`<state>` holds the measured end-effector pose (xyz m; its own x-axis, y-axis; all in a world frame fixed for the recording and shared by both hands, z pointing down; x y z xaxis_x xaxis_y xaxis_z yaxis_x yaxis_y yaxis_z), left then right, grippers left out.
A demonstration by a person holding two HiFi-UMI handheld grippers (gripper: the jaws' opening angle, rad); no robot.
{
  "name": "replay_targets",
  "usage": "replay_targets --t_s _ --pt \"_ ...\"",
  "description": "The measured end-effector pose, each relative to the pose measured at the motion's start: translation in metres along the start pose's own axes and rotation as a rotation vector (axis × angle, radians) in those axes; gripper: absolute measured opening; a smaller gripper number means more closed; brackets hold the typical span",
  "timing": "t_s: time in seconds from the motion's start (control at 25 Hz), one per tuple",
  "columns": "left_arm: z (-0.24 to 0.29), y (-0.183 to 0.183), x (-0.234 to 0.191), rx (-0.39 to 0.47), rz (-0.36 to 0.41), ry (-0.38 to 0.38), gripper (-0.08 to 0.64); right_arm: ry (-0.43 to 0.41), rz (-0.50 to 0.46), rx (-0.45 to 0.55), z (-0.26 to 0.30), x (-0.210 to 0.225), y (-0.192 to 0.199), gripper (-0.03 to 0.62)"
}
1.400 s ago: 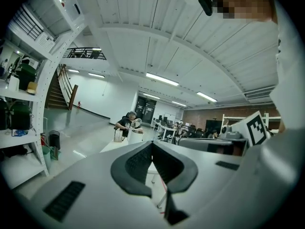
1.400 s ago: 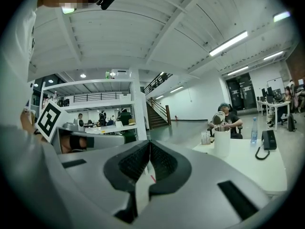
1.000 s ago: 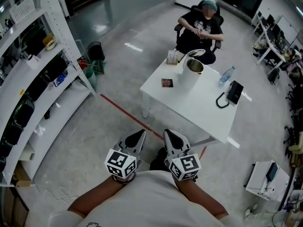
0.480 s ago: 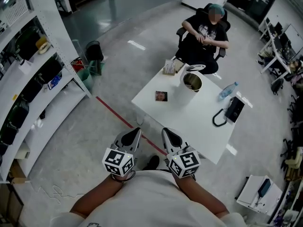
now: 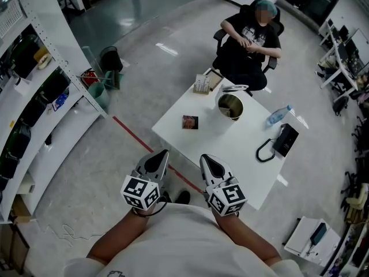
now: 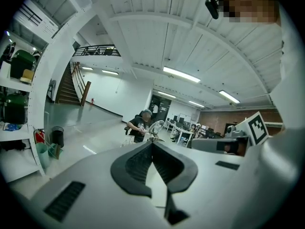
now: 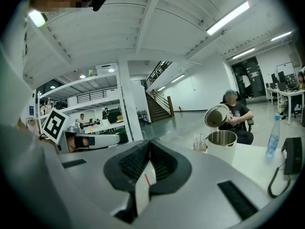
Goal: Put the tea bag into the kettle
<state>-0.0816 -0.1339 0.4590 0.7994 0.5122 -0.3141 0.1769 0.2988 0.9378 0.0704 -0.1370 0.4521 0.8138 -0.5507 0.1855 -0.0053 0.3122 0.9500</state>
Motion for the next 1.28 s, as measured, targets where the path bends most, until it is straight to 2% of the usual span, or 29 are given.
replay_targets --t_s 0.28,0.6,0.76,1.08,1.28 --pt "0.049 -0.004 -0.034 -0.051 -0.016 0.042 0.008 0.027 0.03 0.0 0.035 0.026 -0.008 0.012" --pt "0.124 -0.014 -0.083 -0.156 0.022 0.171 0.008 0.06 0.039 -0.062 0.098 0.048 -0.004 0.012" --pt "0.154 -0.012 -0.103 -0.203 0.002 0.23 0.009 0.096 0.064 -0.088 0.128 0.063 -0.002 0.012" --pt "0.203 0.008 -0.131 -0.331 -0.008 0.357 0.009 0.166 0.129 -0.181 0.183 0.086 0.026 0.015" --pt "0.222 0.022 -0.147 -0.394 -0.025 0.414 0.009 0.23 0.183 -0.198 0.21 0.103 0.046 0.073"
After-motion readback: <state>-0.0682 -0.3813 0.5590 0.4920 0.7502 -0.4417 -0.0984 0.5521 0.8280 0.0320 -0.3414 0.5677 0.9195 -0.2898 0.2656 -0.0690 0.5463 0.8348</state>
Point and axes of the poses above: the fingertips, and each gripper's own axes: z forward along the fingers, x to its right, y out of its underside, the point moved 3 cm from there along -z, backward along the fingers, and after that the axes turned 5 degrees about y, right-handed, at the moved point
